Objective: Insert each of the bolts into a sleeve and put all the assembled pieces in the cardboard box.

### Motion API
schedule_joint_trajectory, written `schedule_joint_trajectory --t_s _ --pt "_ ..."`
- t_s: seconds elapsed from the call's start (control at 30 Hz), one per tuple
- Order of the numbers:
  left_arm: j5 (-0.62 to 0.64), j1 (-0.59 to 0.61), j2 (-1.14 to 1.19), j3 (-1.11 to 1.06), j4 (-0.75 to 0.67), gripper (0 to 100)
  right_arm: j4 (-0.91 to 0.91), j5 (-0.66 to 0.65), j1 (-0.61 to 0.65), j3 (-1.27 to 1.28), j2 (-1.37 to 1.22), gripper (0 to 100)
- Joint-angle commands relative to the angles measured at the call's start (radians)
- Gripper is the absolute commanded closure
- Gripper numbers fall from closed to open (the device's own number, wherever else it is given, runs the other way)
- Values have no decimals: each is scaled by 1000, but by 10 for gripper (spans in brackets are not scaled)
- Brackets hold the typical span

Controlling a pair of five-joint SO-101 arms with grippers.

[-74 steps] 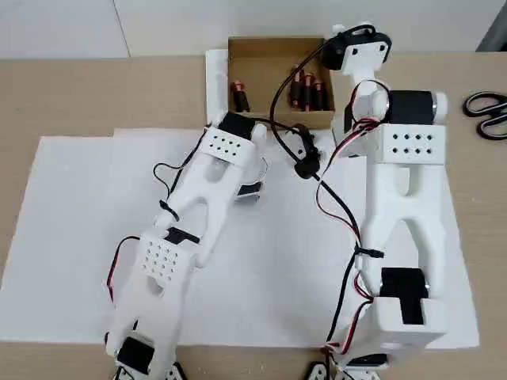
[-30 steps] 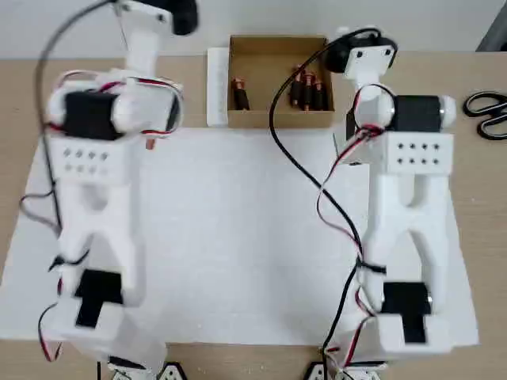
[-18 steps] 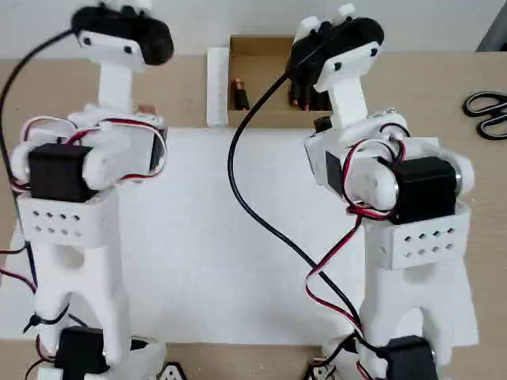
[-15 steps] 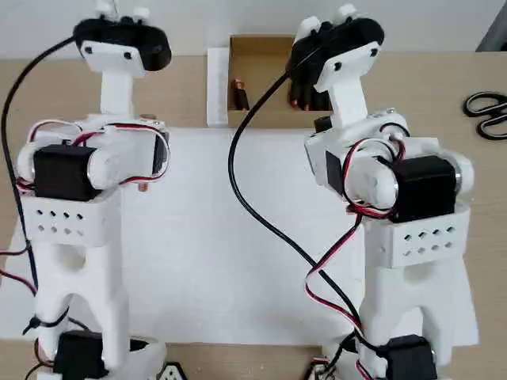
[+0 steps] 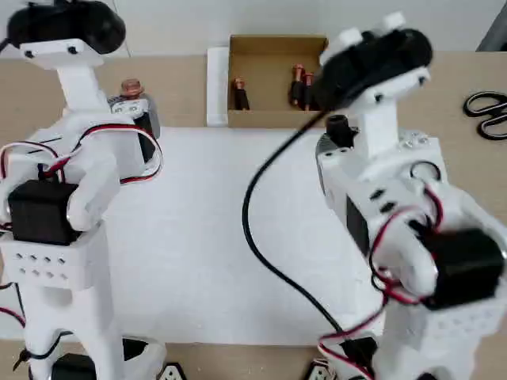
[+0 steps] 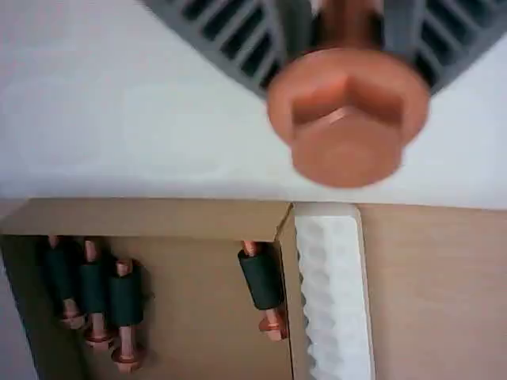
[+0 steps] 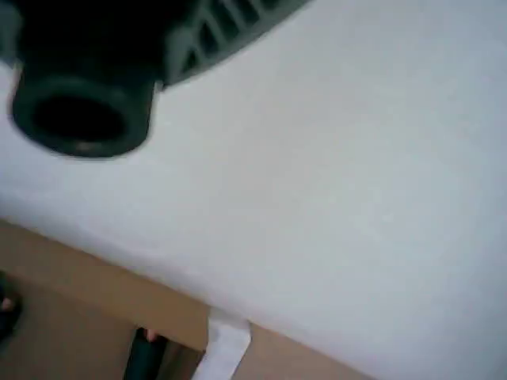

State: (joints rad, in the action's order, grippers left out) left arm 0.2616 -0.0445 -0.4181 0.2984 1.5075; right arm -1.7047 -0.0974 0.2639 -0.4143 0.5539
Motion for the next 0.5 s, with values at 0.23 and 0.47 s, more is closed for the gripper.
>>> schedule_joint_trajectory --t_s 0.23,0.47 --pt "31 -6 -41 -39 -31 994 277 58 -1 473 160 993" --pt "32 -8 -37 -39 -32 994 734 55 1 999 504 995"
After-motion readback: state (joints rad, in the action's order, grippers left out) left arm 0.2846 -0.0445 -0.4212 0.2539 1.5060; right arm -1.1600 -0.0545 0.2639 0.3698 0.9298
